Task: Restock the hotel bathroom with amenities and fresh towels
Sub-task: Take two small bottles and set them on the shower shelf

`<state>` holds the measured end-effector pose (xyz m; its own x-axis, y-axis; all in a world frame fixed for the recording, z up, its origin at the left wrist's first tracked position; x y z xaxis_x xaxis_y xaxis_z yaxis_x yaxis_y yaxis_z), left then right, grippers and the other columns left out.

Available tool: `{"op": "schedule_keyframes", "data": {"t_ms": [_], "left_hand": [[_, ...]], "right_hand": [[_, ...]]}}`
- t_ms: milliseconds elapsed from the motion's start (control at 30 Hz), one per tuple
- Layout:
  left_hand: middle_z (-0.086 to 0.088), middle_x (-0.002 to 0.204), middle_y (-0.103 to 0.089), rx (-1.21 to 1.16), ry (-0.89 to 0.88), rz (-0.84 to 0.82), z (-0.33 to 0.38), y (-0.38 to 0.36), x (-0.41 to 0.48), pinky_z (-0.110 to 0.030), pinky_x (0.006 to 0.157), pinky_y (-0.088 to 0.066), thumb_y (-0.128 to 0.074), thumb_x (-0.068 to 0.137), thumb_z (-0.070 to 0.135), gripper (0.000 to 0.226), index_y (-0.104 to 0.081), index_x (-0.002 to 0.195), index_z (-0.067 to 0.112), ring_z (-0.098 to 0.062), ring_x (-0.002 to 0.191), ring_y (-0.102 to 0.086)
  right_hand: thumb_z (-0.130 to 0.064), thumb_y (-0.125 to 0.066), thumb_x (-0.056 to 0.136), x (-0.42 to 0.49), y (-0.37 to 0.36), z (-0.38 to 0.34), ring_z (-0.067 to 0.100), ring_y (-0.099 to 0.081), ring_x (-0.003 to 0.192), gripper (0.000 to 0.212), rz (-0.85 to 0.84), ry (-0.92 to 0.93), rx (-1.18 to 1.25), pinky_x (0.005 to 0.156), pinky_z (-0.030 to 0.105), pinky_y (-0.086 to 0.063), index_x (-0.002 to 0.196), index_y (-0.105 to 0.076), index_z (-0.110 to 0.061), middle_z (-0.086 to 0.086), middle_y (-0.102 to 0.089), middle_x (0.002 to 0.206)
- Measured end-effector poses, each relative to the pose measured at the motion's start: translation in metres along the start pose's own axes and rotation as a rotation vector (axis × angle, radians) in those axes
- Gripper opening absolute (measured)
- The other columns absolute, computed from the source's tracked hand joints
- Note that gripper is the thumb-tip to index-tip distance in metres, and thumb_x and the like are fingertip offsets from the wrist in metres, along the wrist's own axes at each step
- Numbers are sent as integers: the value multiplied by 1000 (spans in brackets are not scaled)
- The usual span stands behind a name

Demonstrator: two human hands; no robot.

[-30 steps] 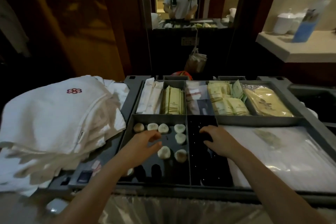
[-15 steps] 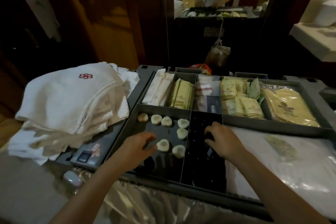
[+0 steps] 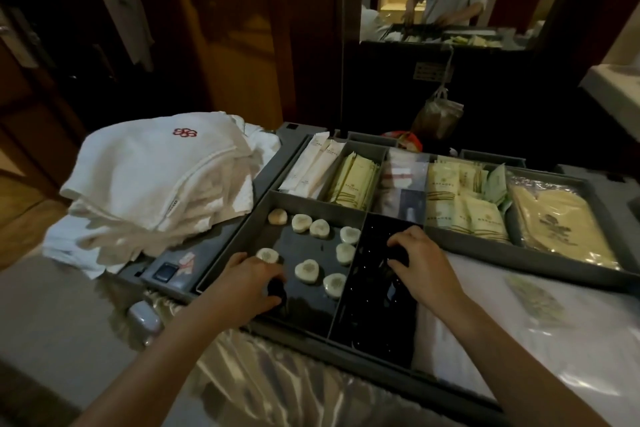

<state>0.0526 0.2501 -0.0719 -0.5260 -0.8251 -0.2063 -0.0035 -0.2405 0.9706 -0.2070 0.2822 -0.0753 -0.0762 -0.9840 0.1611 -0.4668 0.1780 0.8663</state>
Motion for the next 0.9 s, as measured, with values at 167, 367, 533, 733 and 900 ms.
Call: {"op": "schedule_keyframes", "data": {"t_ms": [167,367,533,733,900], "left_hand": [[8,98,-56,24,23,100,2,5,1,-29,114,-12,-55,89,37,25,-57,112,27,-11,108,-52],[6,89,-64,-194,37,368,6,34,-8,-22,75,-37,-64,85,32,19,-64,100,20,-15,90,-60],[12,88,-63,-355,108,458,8,61,-21,-25,64,-50,-63,85,32,13,-62,98,28,-5,72,-57],[15,91,-65,-509,182,519,3,68,-59,-28,74,-52,-64,84,31,11,-63,95,31,-2,83,-61],[18,87,-63,-527,328,547,-14,59,-112,-17,69,-47,-64,84,33,8,-62,91,33,3,80,-59]], "right_hand": [[-13,-66,84,0,18,-7,22,-59,100,26,103,59,55,84,25,-41,110,-64,-9,5,-56,112],[-17,-67,85,10,48,-25,21,-58,92,22,152,144,84,74,21,-36,105,-64,-10,5,-57,103],[-20,-68,84,23,68,-56,14,-54,87,20,163,231,165,80,26,-47,102,-65,-13,-4,-51,97],[-21,-70,81,35,63,-101,11,-55,87,19,57,369,223,76,13,-44,99,-67,-14,-4,-56,95],[-24,-70,81,38,27,-160,7,-55,80,17,-84,564,277,70,10,-42,95,-65,-16,-5,-55,90]]}}
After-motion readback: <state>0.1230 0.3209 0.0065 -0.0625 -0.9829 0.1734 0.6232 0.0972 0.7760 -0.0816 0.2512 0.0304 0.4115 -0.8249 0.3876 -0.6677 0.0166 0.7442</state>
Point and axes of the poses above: each hand's wrist, its own x-axis towards the middle knuckle, its own y-axis out of the back of the hand, z = x × y, the point moved 4 cm from there along x, towards the middle knuckle
